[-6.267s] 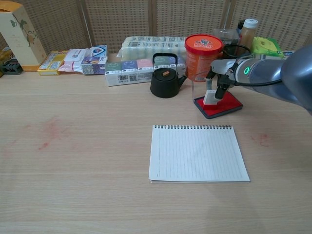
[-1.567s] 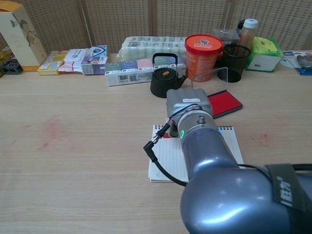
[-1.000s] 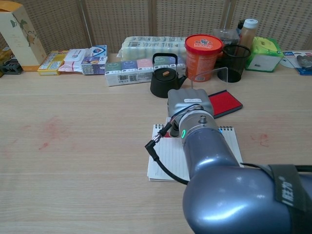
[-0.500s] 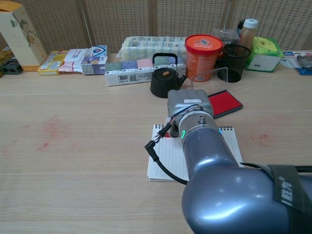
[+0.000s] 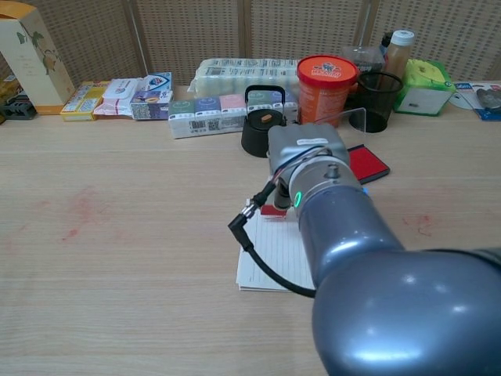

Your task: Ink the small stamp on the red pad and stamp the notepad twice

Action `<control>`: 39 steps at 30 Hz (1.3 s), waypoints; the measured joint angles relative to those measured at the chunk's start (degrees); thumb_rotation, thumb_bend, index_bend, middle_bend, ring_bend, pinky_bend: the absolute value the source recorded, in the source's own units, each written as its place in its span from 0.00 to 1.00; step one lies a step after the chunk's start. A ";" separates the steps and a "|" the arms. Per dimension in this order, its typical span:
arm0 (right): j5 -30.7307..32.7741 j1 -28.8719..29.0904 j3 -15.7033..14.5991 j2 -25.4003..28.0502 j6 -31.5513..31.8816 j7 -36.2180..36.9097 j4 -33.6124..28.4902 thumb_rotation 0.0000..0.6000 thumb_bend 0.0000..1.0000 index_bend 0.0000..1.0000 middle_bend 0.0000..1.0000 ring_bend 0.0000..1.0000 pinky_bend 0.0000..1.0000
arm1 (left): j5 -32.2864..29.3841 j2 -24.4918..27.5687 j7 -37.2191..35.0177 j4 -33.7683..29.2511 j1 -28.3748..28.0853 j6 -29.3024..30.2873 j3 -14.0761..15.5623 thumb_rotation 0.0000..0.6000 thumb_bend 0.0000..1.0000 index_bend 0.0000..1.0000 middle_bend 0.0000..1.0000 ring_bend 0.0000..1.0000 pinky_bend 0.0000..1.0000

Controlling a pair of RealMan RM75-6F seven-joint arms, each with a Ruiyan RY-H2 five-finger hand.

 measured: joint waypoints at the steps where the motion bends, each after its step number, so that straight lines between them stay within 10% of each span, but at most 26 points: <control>1: 0.02 -0.03 0.16 0.44 0.52 -0.55 -0.85 1.00 0.51 0.58 0.93 1.00 1.00 | -0.02 -0.02 0.07 0.00 -0.02 -0.03 0.00 1.00 0.00 0.00 0.00 0.00 0.00; 19: 0.91 -2.97 -1.13 6.91 5.72 -1.82 -9.04 1.00 0.51 0.58 0.93 1.00 1.00 | -0.72 -0.69 2.25 -0.47 -0.29 -0.40 0.06 1.00 0.00 0.00 0.00 0.00 0.00; 39: 1.86 -3.55 -3.28 4.04 1.40 3.29 0.26 1.00 0.51 0.58 0.93 1.00 1.00 | -1.06 -0.64 1.76 -0.20 -0.36 -0.59 -0.01 1.00 0.00 0.00 0.00 0.00 0.00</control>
